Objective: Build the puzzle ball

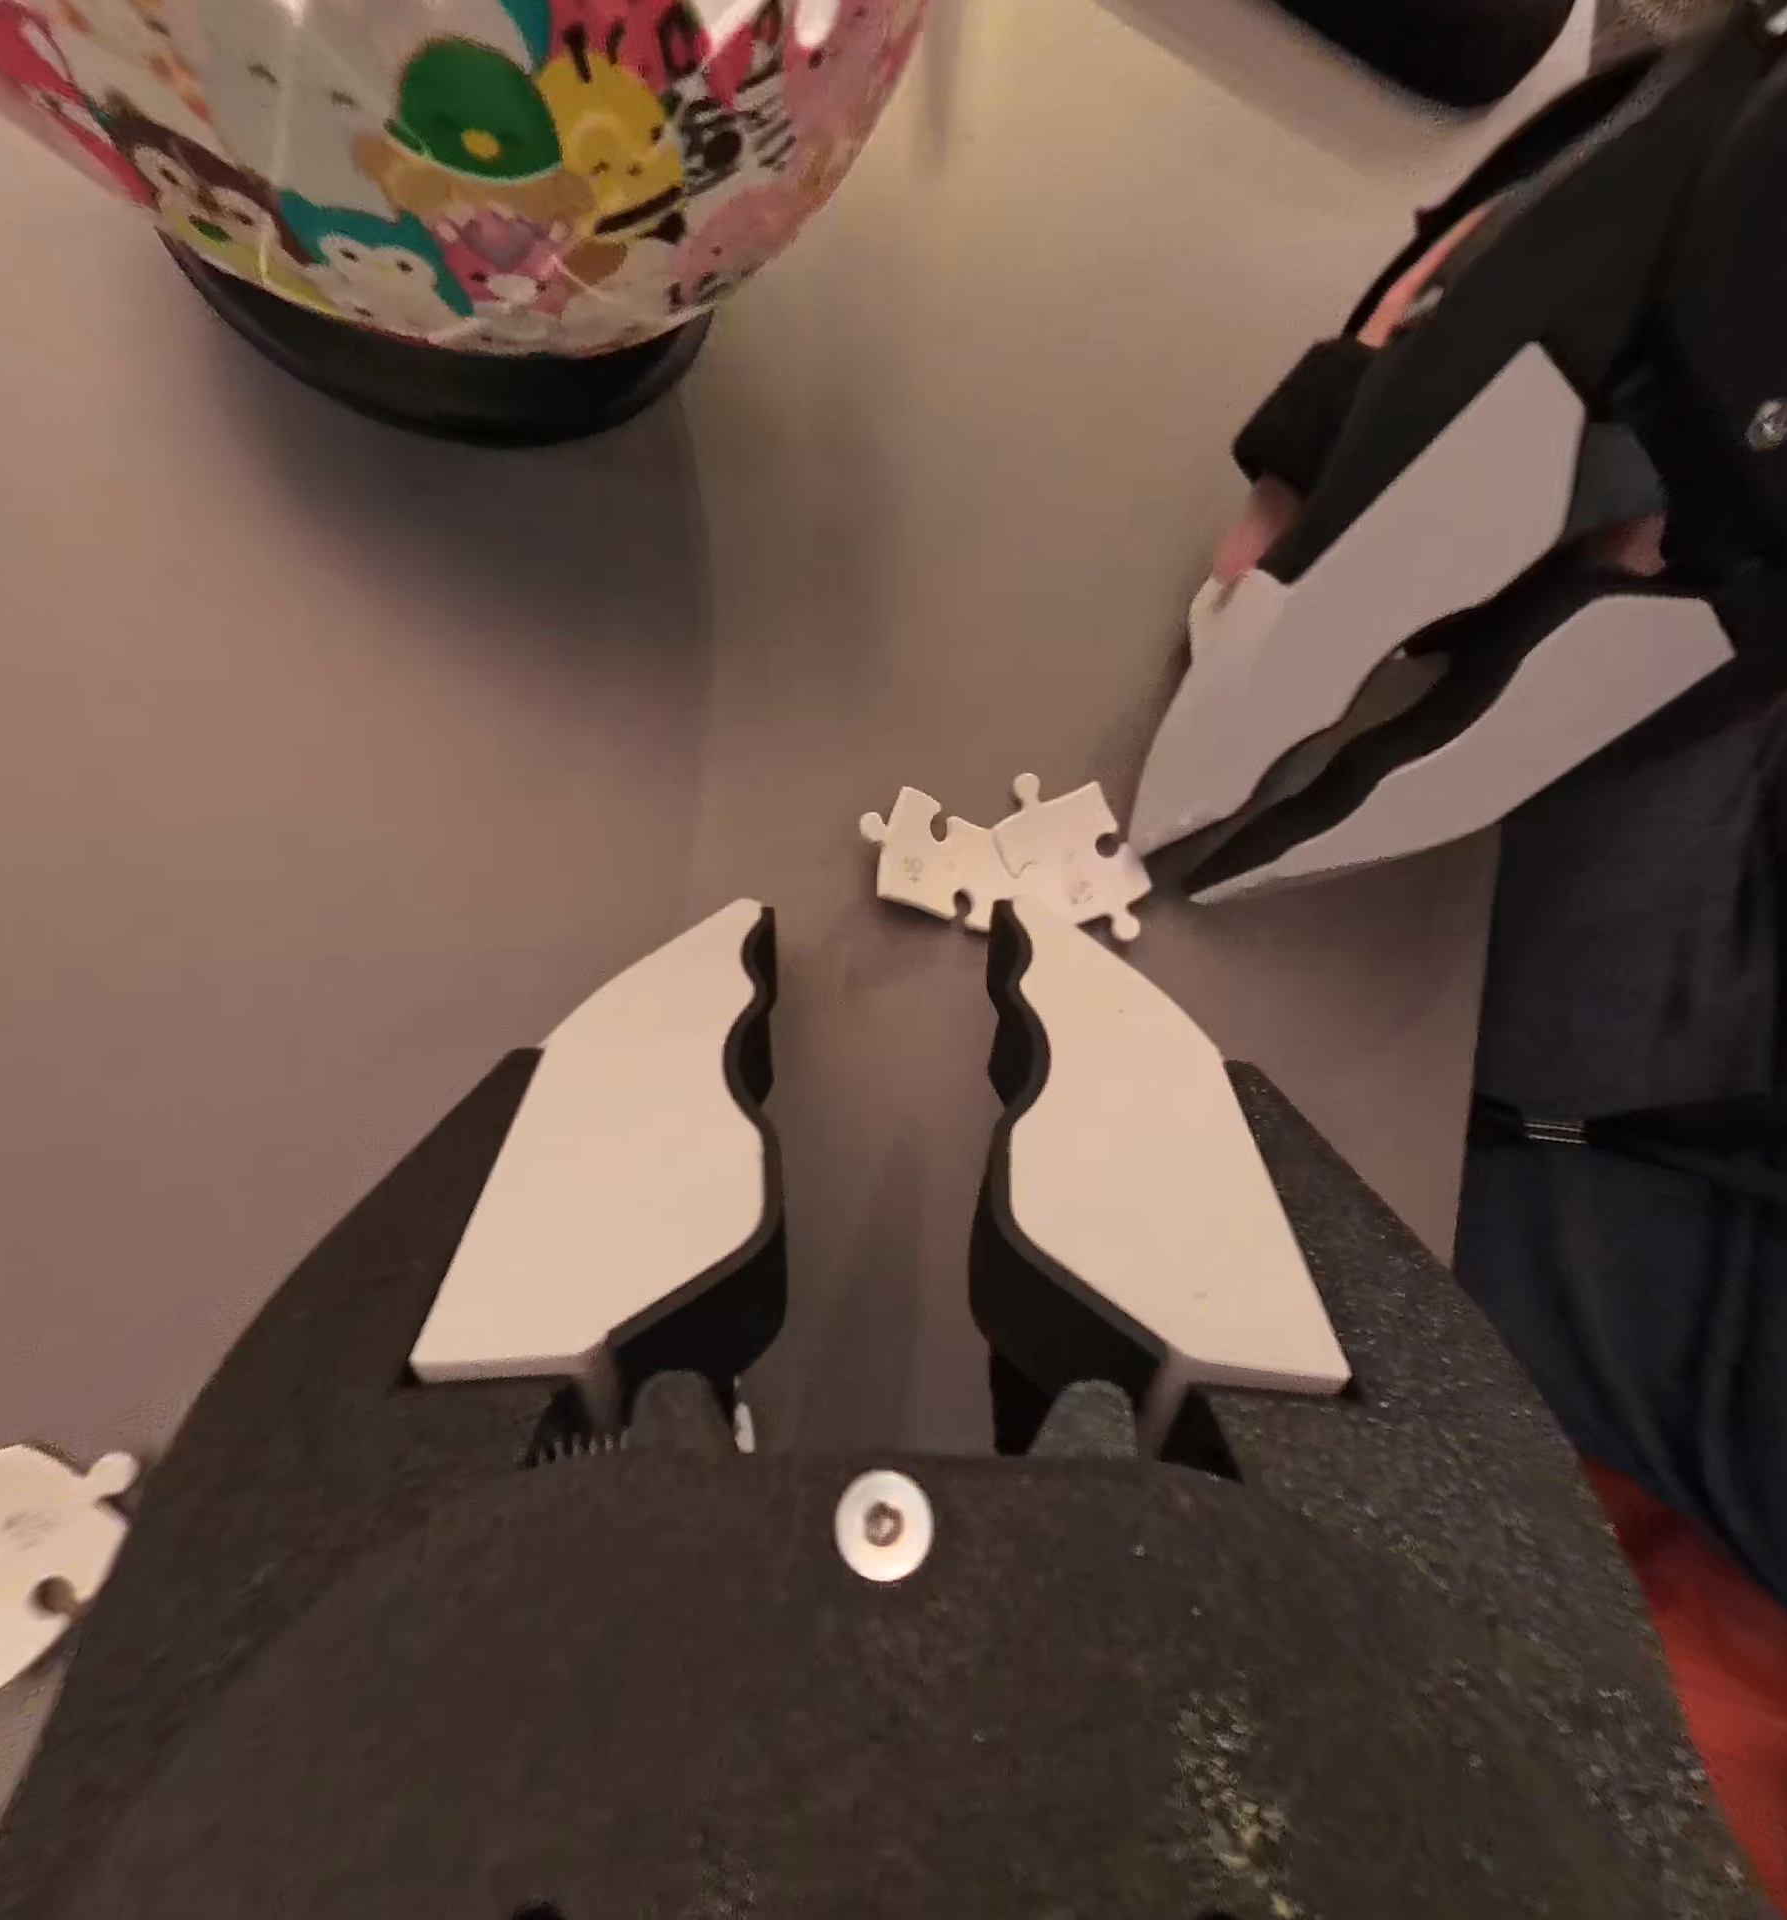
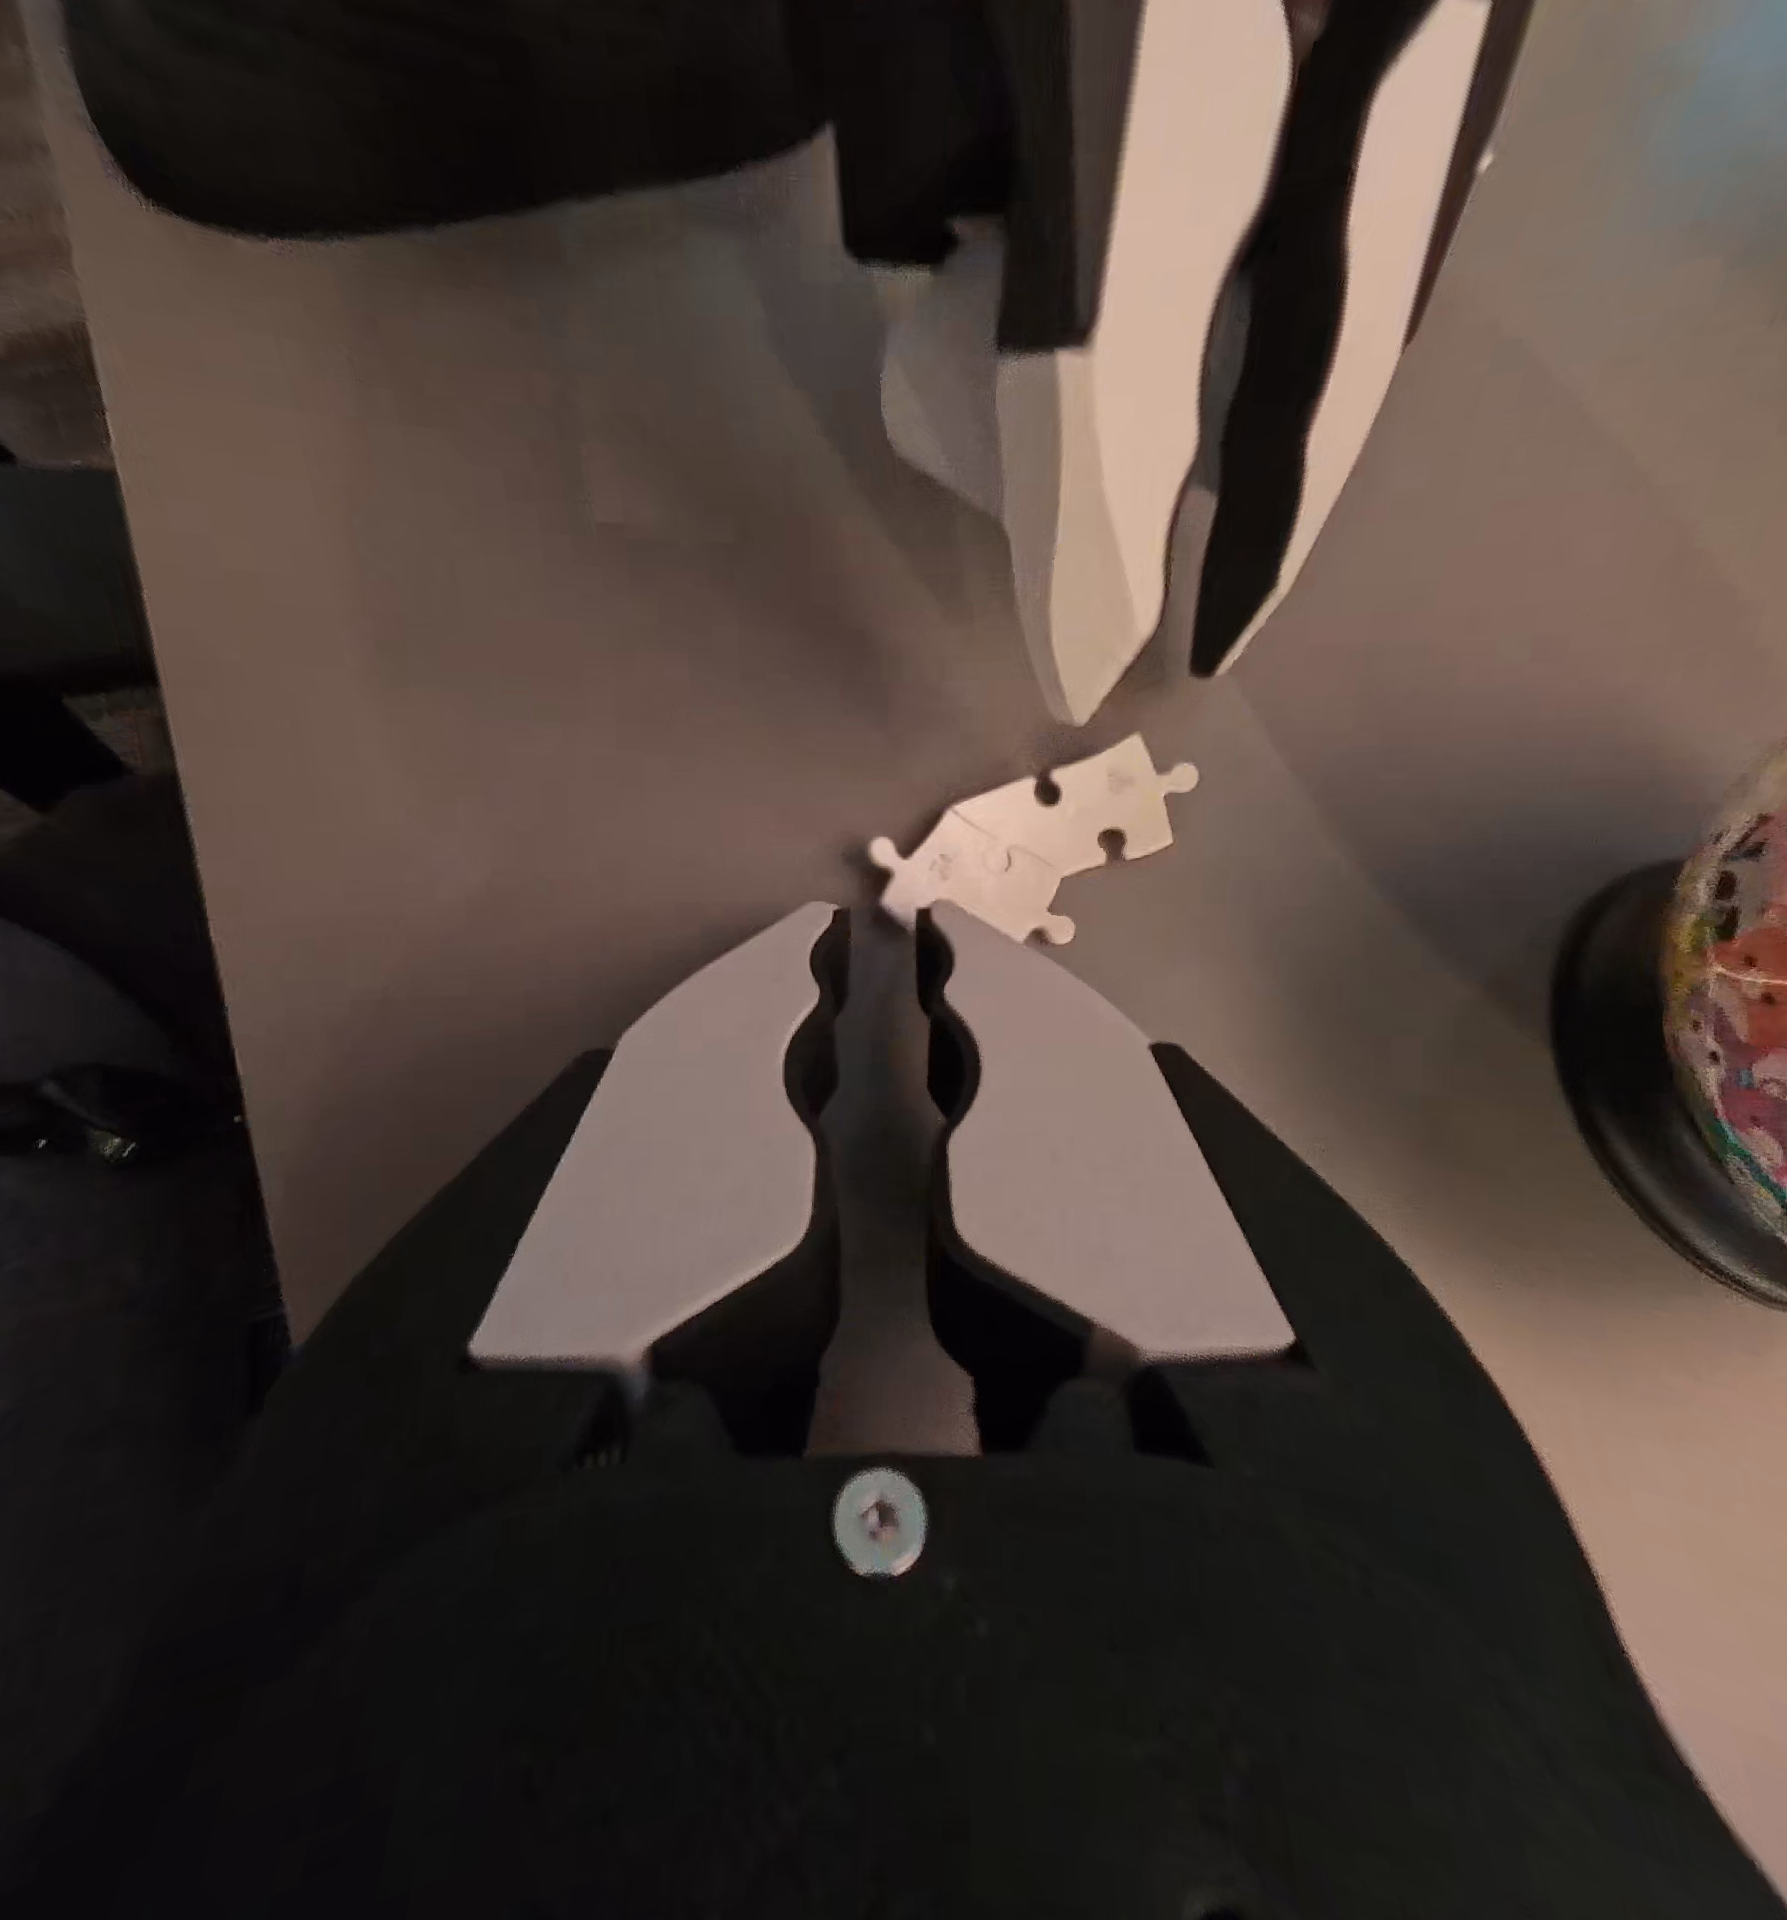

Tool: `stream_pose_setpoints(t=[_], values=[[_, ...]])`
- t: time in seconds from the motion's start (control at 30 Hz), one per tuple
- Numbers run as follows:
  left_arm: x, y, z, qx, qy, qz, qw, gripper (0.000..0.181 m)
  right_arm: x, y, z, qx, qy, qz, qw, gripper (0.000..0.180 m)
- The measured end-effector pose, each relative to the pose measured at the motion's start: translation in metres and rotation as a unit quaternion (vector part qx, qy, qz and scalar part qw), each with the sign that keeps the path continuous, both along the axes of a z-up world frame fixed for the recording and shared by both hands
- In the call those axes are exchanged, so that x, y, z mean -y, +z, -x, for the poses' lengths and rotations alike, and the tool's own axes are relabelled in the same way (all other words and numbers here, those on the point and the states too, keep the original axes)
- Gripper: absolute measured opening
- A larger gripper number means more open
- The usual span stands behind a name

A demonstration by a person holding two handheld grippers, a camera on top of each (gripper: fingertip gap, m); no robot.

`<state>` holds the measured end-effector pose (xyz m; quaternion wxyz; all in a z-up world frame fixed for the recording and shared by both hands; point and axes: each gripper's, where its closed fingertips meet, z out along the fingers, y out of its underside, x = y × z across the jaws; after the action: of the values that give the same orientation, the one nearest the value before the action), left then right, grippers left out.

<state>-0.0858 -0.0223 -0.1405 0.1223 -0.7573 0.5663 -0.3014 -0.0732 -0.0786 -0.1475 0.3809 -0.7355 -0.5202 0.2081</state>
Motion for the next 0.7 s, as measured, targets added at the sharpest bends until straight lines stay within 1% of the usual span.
stream_pose_setpoints(t=[0.07,0.13,0.23,0.4,0.57,0.7], values=[[0.001,-0.004,0.000,-0.018,0.001,0.019,1.000,0.038,-0.003,0.001,-0.003,0.009,-0.010,-0.024,1.000,0.013],[0.000,-0.008,-0.001,-0.027,0.002,0.029,0.999,0.035,-0.004,0.000,-0.005,0.014,-0.010,-0.029,0.999,0.013],[-0.003,-0.007,-0.005,-0.028,0.002,0.053,0.998,0.035,-0.006,-0.001,-0.006,0.012,-0.009,-0.015,1.000,0.012],[0.005,-0.004,-0.011,-0.033,-0.032,0.128,0.991,0.033,-0.007,-0.003,-0.007,0.019,-0.006,0.005,1.000,0.013],[0.005,-0.007,-0.011,-0.062,-0.058,0.155,0.984,0.020,-0.010,-0.004,-0.008,0.020,-0.013,0.012,1.000,0.013],[0.012,-0.009,-0.009,-0.081,-0.078,0.165,0.980,0.011,-0.011,-0.004,-0.009,0.014,-0.016,0.021,1.000,0.012]])
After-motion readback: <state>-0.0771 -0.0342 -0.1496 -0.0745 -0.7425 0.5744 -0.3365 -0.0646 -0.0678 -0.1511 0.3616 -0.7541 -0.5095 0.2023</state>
